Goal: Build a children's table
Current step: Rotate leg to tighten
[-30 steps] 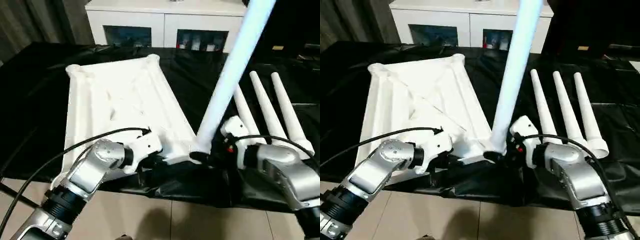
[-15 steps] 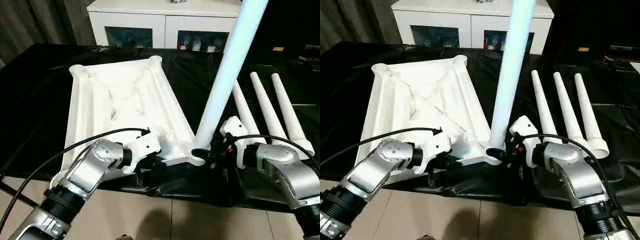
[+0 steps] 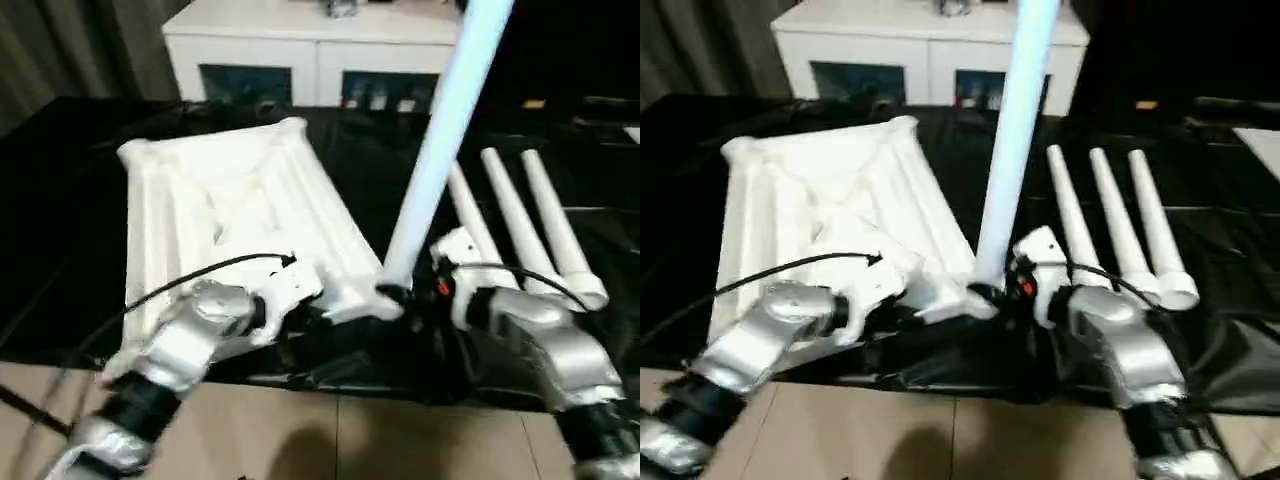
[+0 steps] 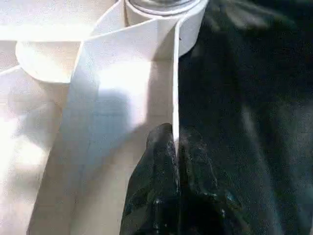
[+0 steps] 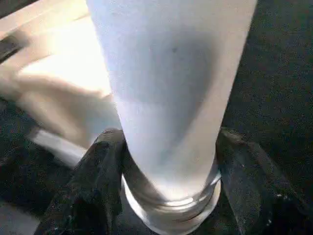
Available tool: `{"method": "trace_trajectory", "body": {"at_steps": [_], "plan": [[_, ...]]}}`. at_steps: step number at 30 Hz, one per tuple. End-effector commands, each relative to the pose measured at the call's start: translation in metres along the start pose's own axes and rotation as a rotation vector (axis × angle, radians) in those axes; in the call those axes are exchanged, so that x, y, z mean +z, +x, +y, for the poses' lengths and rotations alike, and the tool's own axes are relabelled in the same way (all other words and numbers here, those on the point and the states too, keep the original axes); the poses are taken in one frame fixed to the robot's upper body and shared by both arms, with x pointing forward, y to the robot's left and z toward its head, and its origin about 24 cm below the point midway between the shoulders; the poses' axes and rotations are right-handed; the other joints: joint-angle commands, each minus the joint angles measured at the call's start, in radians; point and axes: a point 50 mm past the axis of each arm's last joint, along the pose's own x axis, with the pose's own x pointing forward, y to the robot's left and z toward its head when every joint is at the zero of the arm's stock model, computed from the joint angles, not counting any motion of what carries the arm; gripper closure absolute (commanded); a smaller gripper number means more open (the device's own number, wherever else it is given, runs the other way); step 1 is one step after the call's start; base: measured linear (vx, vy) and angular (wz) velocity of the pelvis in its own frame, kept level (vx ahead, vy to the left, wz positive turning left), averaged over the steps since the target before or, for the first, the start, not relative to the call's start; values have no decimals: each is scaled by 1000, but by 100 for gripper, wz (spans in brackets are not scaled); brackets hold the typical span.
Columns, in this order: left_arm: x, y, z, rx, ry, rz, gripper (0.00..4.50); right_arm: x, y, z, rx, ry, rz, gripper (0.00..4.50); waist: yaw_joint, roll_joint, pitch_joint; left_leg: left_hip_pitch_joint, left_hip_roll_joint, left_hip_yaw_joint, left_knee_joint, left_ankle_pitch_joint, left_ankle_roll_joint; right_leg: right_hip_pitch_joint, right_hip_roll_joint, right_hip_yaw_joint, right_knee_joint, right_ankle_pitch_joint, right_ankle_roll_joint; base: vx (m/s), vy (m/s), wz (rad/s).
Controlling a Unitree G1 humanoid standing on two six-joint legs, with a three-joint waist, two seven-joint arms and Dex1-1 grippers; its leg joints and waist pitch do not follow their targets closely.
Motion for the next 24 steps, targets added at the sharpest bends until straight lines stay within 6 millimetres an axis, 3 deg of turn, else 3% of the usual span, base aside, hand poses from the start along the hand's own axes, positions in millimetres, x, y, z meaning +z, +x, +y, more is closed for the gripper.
{"method": "trace_trajectory", "body": {"at_steps": [1, 3, 4, 5, 6, 7, 10, 16, 17, 22, 24], "plan": [[16, 4, 5, 65, -16, -63, 450, -32, 5, -1, -87, 90, 134, 197, -5, -9, -40, 5, 42, -19, -86, -292, -24, 33, -61, 43, -102, -360, -184, 0, 0, 0], [26, 21, 8, 184, -124, -86, 450, -37, 26, 2, -247, 194, 134, 198, -11, -6, -40, 6, 42, -18, -87, -281, -21, 26, -59, 45, -106, -346, -180, 0, 0, 0], [26, 21, 8, 184, -124, -86, 450, -37, 26, 2, -247, 194, 134, 198, -16, -6, -39, 3, 41, -17, -87, -280, -25, 24, -59, 45, -105, -349, -184, 0, 0, 0], [35, 38, 6, 290, -189, -77, 450, -38, 47, 8, -404, 292, 144, 198, -16, -2, -42, 2, 39, -22, -87, -275, -30, 29, -60, 42, -106, -364, -174, 0, 0, 0], [38, 42, 5, 311, -192, -72, 450, -38, 53, 10, -430, 314, 147, 198, -27, -1, -39, 2, 36, -21, -87, -288, -37, 21, -60, 42, -112, -395, -170, 0, 0, 0], [38, 42, 5, 311, -192, -72, 450, -38, 53, 10, -430, 314, 147, 199, -25, -3, -40, 4, 35, -24, -88, -309, -36, 25, -61, 38, -118, -433, -151, 0, 0, 0], [46, 49, 3, 345, -139, -64, 450, -30, 66, 15, -459, 333, 128, 199, -20, -3, -46, 2, 39, -21, -91, -279, -12, 25, -59, 39, -117, -346, -152, 0, 0, 0], [48, 50, 7, 365, -123, -56, 450, -15, 75, 18, -427, 284, 71, 199, -20, -4, -46, -4, 40, -19, -93, -270, 0, 28, -59, 37, -112, -286, -165, 0, 0, 0], [46, 47, 11, 376, -121, -46, 450, -8, 77, 18, -411, 254, 37, 143, -19, -4, -49, -4, 40, -18, -92, -264, 2, 29, -62, 38, -111, -284, -168, 0, 0, 0], [39, 40, 16, 377, -114, -32, 450, 4, 73, 12, -398, 209, -22, 96, -19, -3, -50, -14, 41, -18, -93, -214, 24, 35, -61, 36, -104, -228, -183, 0, 0, 0], [36, 36, 17, 362, -103, -27, 450, 11, 68, 9, -377, 160, -52, 82, -18, -3, -52, -11, 43, -16, -90, -199, 26, 31, -62, 37, -104, -213, -193, 0, 0, 0]]}}
